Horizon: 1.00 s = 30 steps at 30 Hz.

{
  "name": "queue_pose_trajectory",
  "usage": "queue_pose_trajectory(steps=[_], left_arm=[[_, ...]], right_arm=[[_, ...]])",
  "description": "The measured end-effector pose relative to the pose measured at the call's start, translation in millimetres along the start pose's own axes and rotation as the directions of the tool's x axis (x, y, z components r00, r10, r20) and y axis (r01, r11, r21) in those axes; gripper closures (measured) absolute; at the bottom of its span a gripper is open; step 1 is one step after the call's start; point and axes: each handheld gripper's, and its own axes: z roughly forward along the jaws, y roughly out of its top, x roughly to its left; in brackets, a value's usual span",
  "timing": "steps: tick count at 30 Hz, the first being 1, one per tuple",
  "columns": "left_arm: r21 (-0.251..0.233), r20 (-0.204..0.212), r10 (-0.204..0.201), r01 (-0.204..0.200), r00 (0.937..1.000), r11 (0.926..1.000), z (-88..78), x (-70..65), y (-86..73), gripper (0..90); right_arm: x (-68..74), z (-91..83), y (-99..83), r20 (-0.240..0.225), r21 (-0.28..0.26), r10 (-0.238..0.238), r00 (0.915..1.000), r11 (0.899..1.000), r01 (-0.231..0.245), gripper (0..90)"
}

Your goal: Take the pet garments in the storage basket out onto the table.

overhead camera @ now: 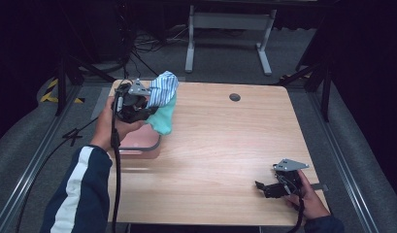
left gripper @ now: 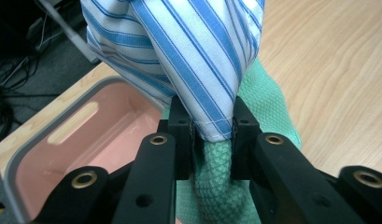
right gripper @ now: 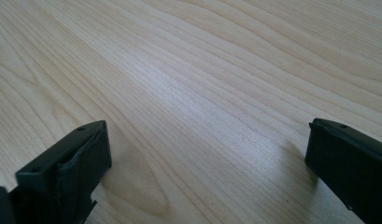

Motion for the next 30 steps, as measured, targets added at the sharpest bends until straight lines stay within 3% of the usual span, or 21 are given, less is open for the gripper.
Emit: queue_pose_trajectory(steps=[7, 16, 22, 30], left_arm=[[-0.006, 0.037, 0.049, -0.049, 0.9981, 0.9988, 6.2, -18.1, 11.3, 76.1], [-0.002, 0.086, 0.110, -0.110, 0.9902, 0.9939, 19.8, -40.6, 23.3, 76.1], [0.002, 0.108, 0.119, -0.120, 0.9870, 0.9927, 29.1, -49.4, 26.8, 76.1], [0.030, 0.154, 0.144, -0.150, 0.9775, 0.9883, 50.7, -63.7, 27.8, 76.0]], right_arm=[[-0.1, 0.0, 0.0, 0.001, 0.000, -0.001, 1.0000, 1.000, 0.001, 0.5], [-0.1, 0.0, 0.0, 0.001, 0.000, -0.001, 1.0000, 1.000, 0.001, 0.5], [-0.1, -0.1, 0.0, 0.000, 0.000, -0.001, 1.0000, 1.000, 0.001, 0.5], [-0.1, -0.1, 0.0, 0.000, 0.000, -0.001, 1.0000, 1.000, 0.001, 0.5]])
